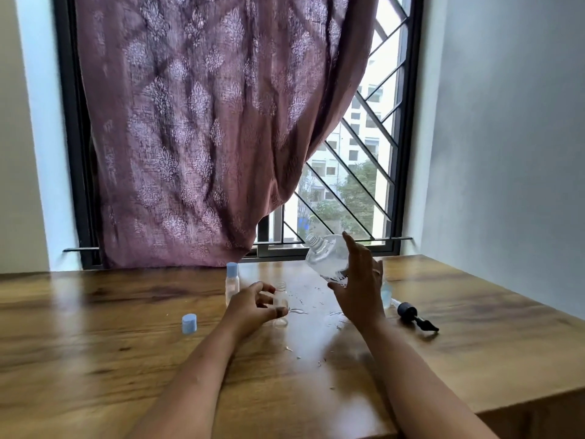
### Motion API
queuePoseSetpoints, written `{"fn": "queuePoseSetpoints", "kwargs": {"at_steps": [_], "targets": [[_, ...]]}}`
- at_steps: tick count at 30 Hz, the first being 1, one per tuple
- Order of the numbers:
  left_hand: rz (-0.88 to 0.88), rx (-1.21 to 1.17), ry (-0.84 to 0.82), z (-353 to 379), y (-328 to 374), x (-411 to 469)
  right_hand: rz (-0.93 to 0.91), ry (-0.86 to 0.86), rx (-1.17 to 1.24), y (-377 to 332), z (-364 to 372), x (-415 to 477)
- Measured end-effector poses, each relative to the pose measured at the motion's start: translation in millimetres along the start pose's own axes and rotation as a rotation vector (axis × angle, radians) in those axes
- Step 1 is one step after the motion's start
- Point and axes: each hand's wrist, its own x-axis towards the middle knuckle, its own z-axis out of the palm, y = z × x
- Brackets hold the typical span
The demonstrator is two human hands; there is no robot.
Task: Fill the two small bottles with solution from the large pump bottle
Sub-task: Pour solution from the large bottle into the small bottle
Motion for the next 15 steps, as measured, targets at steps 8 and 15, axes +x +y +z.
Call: {"fn": "queuePoseSetpoints", "kwargs": {"at_steps": [8, 15], "targets": [[0.054, -0.003, 0.068, 4.1, -2.0, -2.0, -0.119, -0.118, -0.320, -2.1, -0.1, -12.5], [0.086, 0.013, 0.113, 6.4, -1.8, -2.8, -0.213, -0.118, -0.437, 1.6, 10.0, -15.7]]}}
